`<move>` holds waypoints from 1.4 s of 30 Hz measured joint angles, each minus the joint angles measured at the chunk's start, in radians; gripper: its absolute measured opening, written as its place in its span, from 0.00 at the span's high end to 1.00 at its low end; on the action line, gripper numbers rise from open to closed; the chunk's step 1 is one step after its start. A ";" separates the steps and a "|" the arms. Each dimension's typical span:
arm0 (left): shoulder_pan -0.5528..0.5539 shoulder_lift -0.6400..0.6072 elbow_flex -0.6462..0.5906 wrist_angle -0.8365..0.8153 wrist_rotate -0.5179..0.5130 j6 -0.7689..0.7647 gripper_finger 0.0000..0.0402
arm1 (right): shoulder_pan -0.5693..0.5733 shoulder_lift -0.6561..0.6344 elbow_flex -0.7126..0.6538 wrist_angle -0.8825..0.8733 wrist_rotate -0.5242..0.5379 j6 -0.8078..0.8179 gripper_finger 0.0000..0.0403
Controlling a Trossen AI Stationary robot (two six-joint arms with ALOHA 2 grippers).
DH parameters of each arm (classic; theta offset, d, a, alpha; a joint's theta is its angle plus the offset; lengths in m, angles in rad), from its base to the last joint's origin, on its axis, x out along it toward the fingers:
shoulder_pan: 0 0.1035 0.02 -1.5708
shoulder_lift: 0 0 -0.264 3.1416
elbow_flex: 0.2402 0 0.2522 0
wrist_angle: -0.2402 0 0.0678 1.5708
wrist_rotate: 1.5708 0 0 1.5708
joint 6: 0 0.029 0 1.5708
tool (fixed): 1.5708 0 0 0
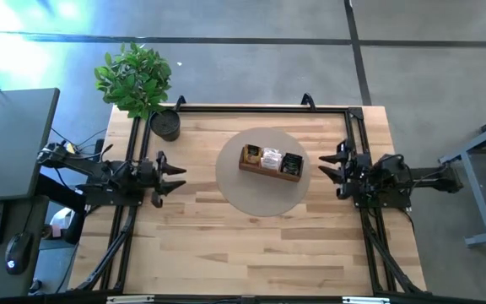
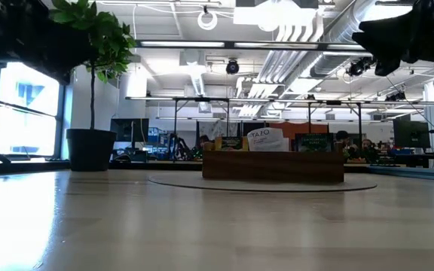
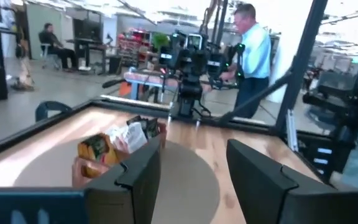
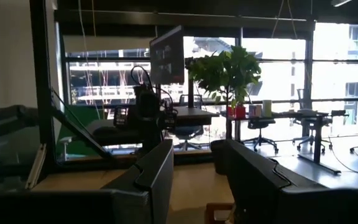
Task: Pick & Place Tea
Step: Return to Home Position
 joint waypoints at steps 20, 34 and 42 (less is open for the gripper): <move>-0.001 0.027 0.008 -0.174 0.066 0.001 0.55 | 0.000 0.008 -0.011 -0.150 0.015 0.086 0.65; -0.001 0.027 0.008 -0.175 0.065 0.000 0.55 | 0.000 0.008 -0.011 -0.150 0.015 0.085 0.65; -0.001 0.027 0.009 -0.175 0.065 0.000 0.55 | 0.000 0.008 -0.011 -0.150 0.015 0.085 0.65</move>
